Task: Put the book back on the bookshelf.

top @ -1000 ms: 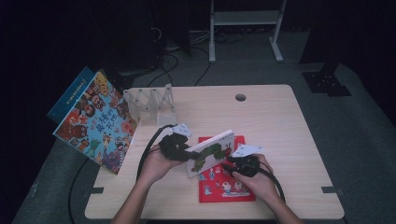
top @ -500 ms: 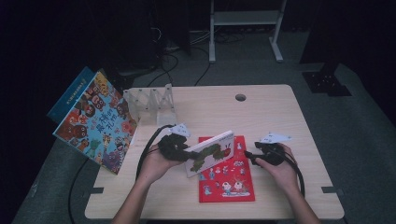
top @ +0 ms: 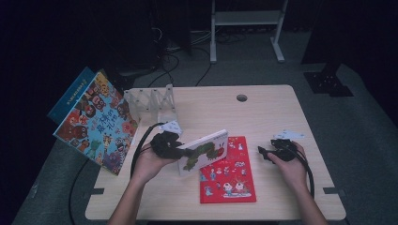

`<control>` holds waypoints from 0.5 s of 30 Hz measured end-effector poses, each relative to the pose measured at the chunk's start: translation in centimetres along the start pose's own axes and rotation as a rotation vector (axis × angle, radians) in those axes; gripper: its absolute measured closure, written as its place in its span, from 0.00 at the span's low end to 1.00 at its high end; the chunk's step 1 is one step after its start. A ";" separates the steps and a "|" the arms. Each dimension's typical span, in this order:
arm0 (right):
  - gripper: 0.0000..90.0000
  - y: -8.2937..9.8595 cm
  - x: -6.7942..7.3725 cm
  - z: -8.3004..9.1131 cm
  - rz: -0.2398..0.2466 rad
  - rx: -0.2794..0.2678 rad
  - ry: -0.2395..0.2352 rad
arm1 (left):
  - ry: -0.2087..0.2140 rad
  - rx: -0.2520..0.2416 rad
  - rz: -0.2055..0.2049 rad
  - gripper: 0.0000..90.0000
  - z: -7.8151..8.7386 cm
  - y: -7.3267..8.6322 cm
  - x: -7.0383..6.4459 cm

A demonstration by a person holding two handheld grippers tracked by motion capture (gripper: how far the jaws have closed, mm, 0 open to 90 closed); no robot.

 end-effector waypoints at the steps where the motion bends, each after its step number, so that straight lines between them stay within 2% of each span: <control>1: 0.34 0.1 -0.1 -0.1 -0.004 0.001 0.002 | -0.004 -0.003 0.003 0.84 0.3 0.0 0.1; 6: 0.29 0.3 -0.2 -0.2 -0.010 0.026 0.001 | -0.017 -0.023 0.027 0.84 1.4 0.2 0.8; 11: 0.26 0.3 -0.1 -0.3 0.015 0.040 0.017 | -0.027 -0.035 0.044 0.84 2.7 0.6 1.4; 15: 0.26 0.3 -0.1 -0.3 0.013 0.041 0.019 | -0.030 -0.059 0.064 0.84 3.8 0.8 1.8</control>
Point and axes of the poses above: each handheld gripper's, and its own axes: z roughly backward along the jaws, y roughly out of its underside, x roughly to its left, the point moved 8 cm from there along -z, roughly forward along the jaws, and after that the axes turned 8 degrees about z, right-handed, at the moved point
